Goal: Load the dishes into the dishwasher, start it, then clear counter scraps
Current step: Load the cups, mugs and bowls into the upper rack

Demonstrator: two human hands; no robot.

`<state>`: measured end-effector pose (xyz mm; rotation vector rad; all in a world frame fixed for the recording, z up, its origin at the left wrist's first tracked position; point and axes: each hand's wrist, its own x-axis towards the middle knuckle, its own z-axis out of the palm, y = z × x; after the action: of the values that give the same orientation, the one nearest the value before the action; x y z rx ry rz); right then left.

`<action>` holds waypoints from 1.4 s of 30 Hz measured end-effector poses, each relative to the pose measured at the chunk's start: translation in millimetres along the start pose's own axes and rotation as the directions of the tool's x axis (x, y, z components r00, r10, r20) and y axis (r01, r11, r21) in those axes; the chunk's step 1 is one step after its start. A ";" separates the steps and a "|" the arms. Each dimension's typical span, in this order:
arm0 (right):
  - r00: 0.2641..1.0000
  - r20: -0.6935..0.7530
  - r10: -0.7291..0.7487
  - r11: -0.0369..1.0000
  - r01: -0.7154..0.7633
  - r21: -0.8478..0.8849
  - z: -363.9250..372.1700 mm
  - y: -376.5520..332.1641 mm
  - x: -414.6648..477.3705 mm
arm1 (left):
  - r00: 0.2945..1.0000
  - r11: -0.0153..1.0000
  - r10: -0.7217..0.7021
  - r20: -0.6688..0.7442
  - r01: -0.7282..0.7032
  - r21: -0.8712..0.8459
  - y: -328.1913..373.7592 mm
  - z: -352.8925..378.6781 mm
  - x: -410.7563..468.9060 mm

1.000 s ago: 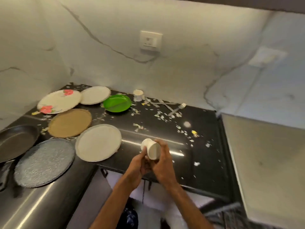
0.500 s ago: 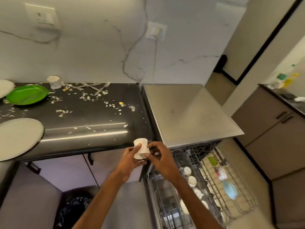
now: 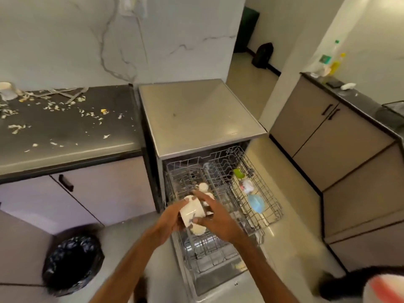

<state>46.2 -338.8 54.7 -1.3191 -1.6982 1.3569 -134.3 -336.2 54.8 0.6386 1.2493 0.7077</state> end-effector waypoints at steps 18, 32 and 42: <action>0.945 -0.248 0.213 0.916 -0.282 -0.286 -105.9 87.6 113.9 | 0.767 -0.073 0.493 0.411 -0.434 0.898 147.6 5.4 212.6; 0.949 0.031 0.314 0.686 -0.204 -0.698 -89.8 222.8 333.2 | 0.757 -0.482 0.268 0.596 -0.430 0.763 144.8 -43.5 340.3; 0.980 0.165 0.112 0.628 0.059 -0.776 -61.1 289.6 373.6 | 0.753 -0.473 0.247 0.610 -0.456 0.754 147.5 -48.3 345.7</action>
<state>71.2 28.6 -248.0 -1.6884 -2.5900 0.7491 -143.4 26.8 -53.7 2.7738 1.1804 -0.1661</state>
